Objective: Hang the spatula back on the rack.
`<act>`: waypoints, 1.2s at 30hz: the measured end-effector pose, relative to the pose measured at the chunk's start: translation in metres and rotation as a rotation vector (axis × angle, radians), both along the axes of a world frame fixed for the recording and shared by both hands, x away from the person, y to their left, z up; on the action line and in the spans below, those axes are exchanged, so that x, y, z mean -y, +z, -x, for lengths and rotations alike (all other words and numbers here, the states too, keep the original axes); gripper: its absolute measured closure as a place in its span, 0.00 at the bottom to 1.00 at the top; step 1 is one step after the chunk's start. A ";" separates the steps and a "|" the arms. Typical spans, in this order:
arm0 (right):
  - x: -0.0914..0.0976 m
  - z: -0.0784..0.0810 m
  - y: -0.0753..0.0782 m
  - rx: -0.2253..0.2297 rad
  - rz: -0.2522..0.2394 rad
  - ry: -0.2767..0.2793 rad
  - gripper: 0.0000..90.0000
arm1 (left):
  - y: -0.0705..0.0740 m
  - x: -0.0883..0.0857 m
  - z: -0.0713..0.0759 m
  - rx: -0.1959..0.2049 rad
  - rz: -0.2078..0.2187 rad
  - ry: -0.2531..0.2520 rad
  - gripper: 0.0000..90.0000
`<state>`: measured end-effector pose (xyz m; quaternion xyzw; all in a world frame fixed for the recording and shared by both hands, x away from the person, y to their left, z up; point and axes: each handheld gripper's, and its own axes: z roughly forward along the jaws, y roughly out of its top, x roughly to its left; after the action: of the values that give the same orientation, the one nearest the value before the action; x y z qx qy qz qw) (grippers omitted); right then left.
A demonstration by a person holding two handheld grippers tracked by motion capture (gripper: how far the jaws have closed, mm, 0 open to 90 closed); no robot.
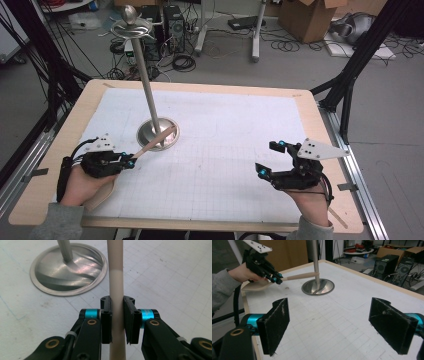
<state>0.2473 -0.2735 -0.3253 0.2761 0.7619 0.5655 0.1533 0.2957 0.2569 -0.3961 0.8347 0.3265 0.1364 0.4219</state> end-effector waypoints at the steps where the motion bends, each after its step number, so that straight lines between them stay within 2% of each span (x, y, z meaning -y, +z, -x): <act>1: 0.000 -0.001 0.000 0.000 0.000 0.004 0.18 | 0.001 -0.002 0.000 0.001 0.004 0.000 0.87; 6: -0.002 -0.003 -0.001 -0.004 0.001 0.007 0.18 | 0.006 -0.012 0.003 0.011 0.040 0.009 0.87; 15: -0.004 -0.004 -0.001 -0.004 0.003 0.010 0.18 | 0.015 -0.030 0.007 0.026 0.130 0.013 0.87; 20: -0.003 -0.004 -0.001 -0.009 0.001 0.006 0.18 | 0.025 -0.037 0.008 0.052 0.166 0.005 0.87; 25: -0.002 -0.004 -0.002 -0.008 0.002 0.001 0.18 | 0.034 -0.045 0.007 0.072 0.190 0.019 0.87; 27: -0.003 -0.005 -0.002 -0.006 0.005 0.001 0.18 | 0.039 -0.049 0.006 0.072 0.175 0.070 0.87; 28: -0.003 -0.005 -0.002 -0.013 0.004 0.002 0.18 | 0.042 -0.051 0.006 0.085 0.176 0.083 0.87; 31: -0.003 -0.004 -0.002 -0.014 0.006 0.003 0.18 | 0.048 -0.057 0.007 0.104 0.205 0.077 0.87; 36: -0.003 -0.005 -0.002 -0.007 0.005 0.001 0.18 | 0.058 -0.063 0.008 0.126 0.204 0.084 0.87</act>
<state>0.2524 -0.2708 -0.3276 0.2774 0.7640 0.5627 0.1508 0.2877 0.3201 -0.3384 0.7627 0.3464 0.1722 0.5183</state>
